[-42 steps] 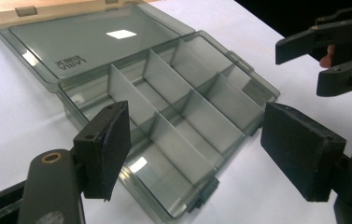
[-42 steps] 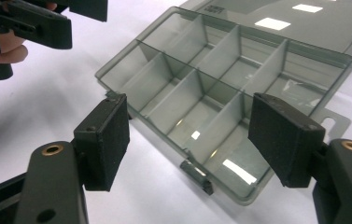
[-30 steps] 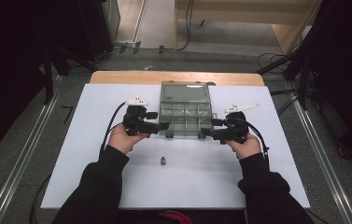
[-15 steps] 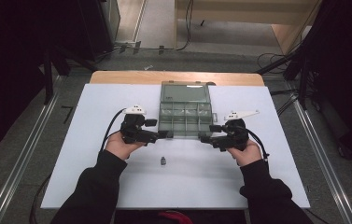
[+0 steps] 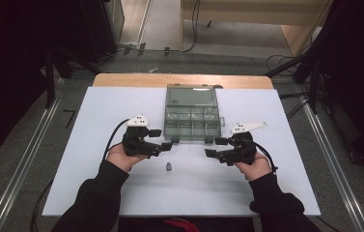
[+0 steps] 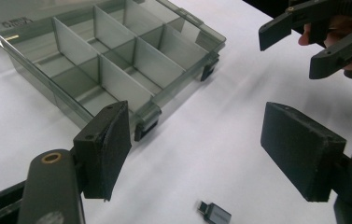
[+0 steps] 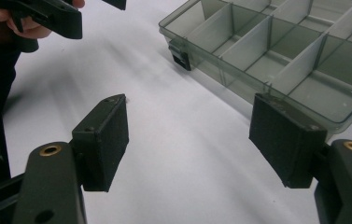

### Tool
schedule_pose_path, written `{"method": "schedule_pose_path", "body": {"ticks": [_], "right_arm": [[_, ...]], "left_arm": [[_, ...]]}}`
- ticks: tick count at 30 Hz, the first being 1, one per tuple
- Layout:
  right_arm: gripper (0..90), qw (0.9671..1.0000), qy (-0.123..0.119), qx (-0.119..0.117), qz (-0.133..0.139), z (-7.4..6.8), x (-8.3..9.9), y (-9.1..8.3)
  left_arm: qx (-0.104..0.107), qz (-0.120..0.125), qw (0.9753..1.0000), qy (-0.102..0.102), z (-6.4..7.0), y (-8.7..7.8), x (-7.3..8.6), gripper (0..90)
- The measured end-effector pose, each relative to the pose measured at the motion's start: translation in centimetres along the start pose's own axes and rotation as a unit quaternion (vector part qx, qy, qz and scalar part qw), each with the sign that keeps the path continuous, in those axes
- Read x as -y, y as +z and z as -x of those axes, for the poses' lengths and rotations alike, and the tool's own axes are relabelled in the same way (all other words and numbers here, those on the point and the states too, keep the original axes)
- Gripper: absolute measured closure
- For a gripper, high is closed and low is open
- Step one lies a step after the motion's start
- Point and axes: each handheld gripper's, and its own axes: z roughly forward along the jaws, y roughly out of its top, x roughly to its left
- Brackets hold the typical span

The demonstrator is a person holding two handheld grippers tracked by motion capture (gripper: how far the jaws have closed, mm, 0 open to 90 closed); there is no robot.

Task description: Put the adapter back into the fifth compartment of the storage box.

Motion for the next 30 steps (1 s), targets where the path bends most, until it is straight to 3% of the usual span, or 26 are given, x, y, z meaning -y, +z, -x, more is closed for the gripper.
{"method": "schedule_pose_path", "body": {"ticks": [4,30], "right_arm": [[27.1,1.0000,-0.003,-0.005,-0.002,-0.3,0.1,0.1],[27.1,0.9990,-0.025,-0.029,-0.022,-2.0,-0.1,1.8]], "left_arm": [[-0.002,0.000,0.9999,0.010,0.3,-0.2,0.7,24.3],[-0.003,-0.008,0.9998,0.019,1.6,-2.3,3.9,24.3]]}}
